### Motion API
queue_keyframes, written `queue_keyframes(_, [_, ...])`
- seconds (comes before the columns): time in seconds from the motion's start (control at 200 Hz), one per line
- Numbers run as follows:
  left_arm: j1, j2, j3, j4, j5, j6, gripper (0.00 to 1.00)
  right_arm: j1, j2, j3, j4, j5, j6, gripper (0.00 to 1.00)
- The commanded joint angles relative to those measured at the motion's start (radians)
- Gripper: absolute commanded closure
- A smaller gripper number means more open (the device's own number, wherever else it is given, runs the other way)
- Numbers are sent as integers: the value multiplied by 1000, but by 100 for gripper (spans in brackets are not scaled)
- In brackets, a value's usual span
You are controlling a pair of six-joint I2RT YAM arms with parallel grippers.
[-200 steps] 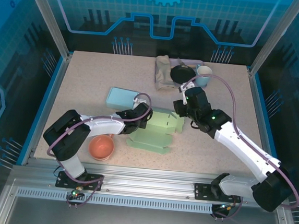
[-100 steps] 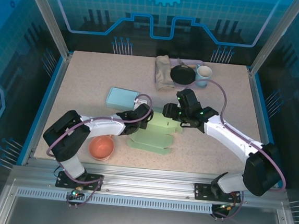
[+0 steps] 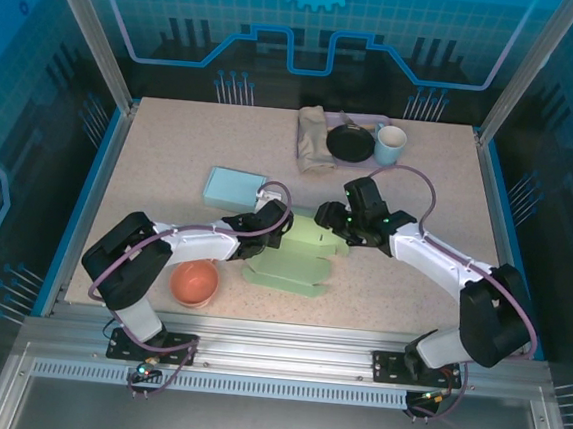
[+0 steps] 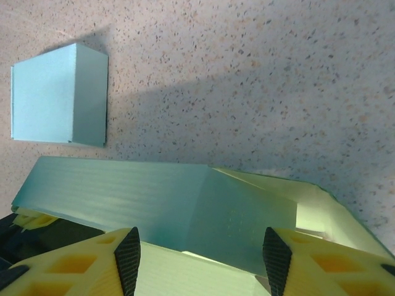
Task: Fold the paper box
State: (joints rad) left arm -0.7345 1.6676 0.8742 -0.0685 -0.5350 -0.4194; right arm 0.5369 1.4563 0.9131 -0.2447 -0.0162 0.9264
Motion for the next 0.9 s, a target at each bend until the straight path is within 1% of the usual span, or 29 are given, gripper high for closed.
queue_keyframes(0.0, [-7,-22,-10,14,-17,-13,94,7,23,-8,71,-61,56,42])
queue_keyframes(0.35, [-14,-22,-14,16,-16,-12,94,21,26,-16,219,-142,128,43])
queue_keyframes(0.47, [-21,-20,-13,19,-15,-13,94,21,15,-28,320,-154,144,44])
queue_keyframes(0.655, [-22,-21,-18,19,-18,-13,94,15,-29,-160,566,-140,229,44])
queue_keyframes(0.81, [-22,-25,-21,16,-27,-22,94,12,-82,-206,603,-113,235,44])
queue_keyframes(0.855, [-22,-24,-20,11,-34,-30,94,12,-98,-202,559,-103,221,44])
queue_keyframes(0.895, [-22,-23,-20,8,-41,-34,93,12,-114,-175,454,-93,194,44])
